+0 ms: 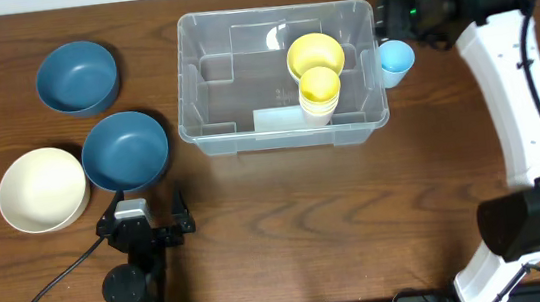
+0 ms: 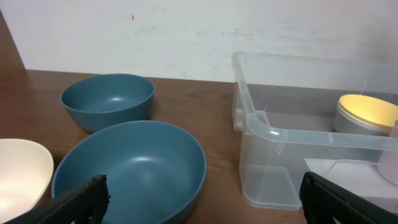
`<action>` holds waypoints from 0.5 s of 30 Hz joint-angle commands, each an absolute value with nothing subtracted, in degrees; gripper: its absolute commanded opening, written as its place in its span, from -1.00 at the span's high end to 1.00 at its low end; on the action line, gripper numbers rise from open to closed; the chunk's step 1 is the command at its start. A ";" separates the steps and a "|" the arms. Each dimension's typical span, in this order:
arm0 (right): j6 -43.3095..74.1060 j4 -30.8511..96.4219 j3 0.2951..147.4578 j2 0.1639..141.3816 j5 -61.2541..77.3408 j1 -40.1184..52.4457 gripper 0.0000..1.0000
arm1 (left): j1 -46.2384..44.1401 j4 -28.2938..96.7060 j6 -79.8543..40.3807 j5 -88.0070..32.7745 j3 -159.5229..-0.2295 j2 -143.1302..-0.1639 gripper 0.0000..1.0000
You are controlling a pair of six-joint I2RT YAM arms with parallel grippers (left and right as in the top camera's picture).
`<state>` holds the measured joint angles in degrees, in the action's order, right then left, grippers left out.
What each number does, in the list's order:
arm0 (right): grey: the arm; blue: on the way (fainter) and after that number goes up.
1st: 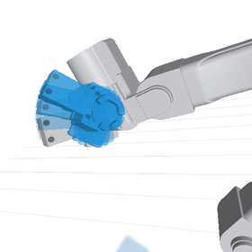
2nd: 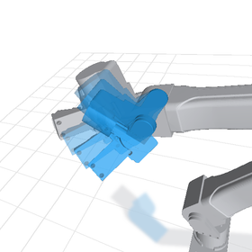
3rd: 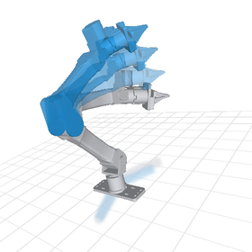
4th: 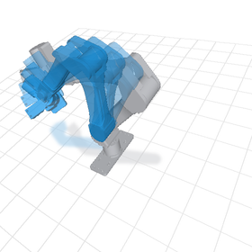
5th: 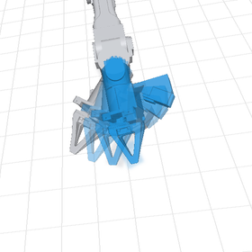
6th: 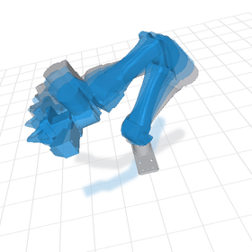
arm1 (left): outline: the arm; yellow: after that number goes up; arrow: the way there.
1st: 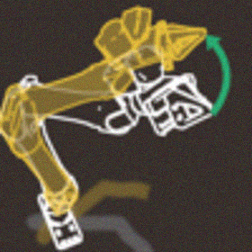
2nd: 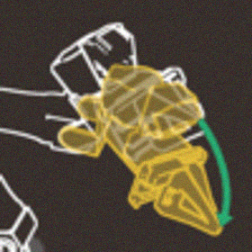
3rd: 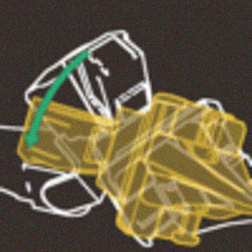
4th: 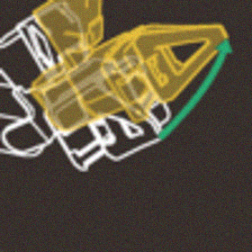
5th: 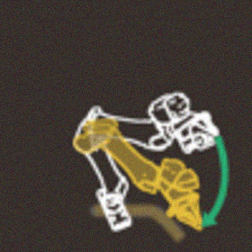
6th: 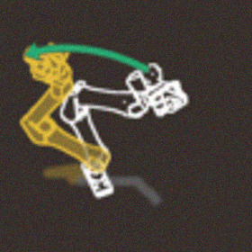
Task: Pack container
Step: 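Move the right gripper to the light blue cup and grasp its rim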
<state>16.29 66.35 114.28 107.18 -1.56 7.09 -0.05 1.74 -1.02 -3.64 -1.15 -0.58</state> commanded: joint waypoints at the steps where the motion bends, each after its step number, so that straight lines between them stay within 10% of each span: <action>1: 17.32 66.50 113.99 111.00 -2.74 3.31 -0.59 | 0.14 3.81 -0.23 -3.86 -0.23 -0.23 -0.96; 15: 17.82 65.04 113.99 127.33 -1.45 0.43 -0.36 | 0.14 3.81 -0.23 -3.88 -0.23 -0.23 -0.96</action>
